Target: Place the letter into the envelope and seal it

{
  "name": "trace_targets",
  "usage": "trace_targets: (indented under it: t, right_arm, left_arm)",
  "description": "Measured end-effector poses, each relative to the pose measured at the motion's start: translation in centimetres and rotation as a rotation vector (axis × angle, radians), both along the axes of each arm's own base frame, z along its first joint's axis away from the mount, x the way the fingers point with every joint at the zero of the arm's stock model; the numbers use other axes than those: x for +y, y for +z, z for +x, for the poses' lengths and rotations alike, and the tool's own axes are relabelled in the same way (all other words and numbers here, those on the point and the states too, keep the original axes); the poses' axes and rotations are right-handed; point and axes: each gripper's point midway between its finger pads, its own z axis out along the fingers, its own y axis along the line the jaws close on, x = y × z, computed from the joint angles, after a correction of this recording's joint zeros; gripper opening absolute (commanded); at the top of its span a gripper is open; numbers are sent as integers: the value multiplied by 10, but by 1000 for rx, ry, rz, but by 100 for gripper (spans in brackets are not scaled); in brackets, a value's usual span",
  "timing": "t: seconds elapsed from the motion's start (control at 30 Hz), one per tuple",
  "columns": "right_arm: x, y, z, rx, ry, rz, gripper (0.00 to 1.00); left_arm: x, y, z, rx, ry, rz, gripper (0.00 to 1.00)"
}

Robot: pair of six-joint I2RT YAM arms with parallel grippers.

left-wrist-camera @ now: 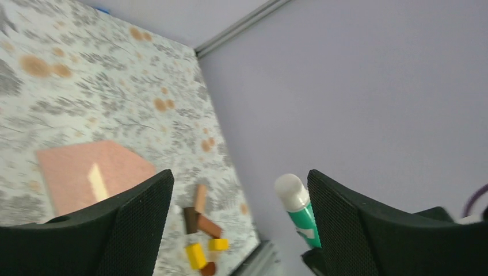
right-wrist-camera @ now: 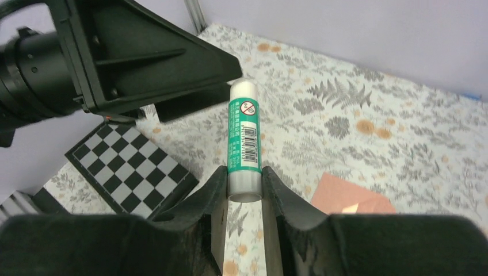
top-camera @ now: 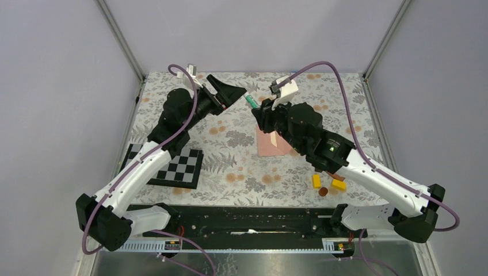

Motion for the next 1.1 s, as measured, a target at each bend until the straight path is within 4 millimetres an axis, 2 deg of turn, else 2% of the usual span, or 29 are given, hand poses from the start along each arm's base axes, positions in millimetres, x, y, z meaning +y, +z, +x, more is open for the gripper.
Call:
trace_targets:
  t: [0.13, 0.27, 0.37, 0.47, 0.53, 0.63, 0.83, 0.93, 1.1]
  right_arm:
    - [-17, -12, -7, 104, -20, -30, 4]
    - [-37, -37, -10, 248, -19, -68, 3]
    - [-50, -57, -14, 354, -10, -89, 2]
    - [-56, -72, -29, 462, 28, -115, 2]
    - [-55, -76, -39, 510, 60, -122, 1]
    - [-53, -77, -53, 565, 106, -122, 1]
    - [-54, -75, -70, 637, 150, -135, 1]
    - [-53, -72, -75, 661, 169, -140, 1]
    - [-53, -69, -82, 691, 191, -150, 1]
  left_arm:
    - [8, -7, 4, -142, -3, 183, 88]
    - [12, -2, 3, -394, -44, 420, 85]
    - [9, -5, -4, -574, -96, 553, 85]
    - [-3, -21, -27, -780, -191, 694, 85]
    - [-11, -39, -48, -934, -270, 790, 85]
    - [-26, -53, -73, -1081, -353, 849, 84]
    - [-54, -69, -112, -1316, -453, 918, 75]
    - [-61, -72, -121, -1371, -476, 922, 69]
    - [-69, -71, -118, -1412, -458, 930, 62]
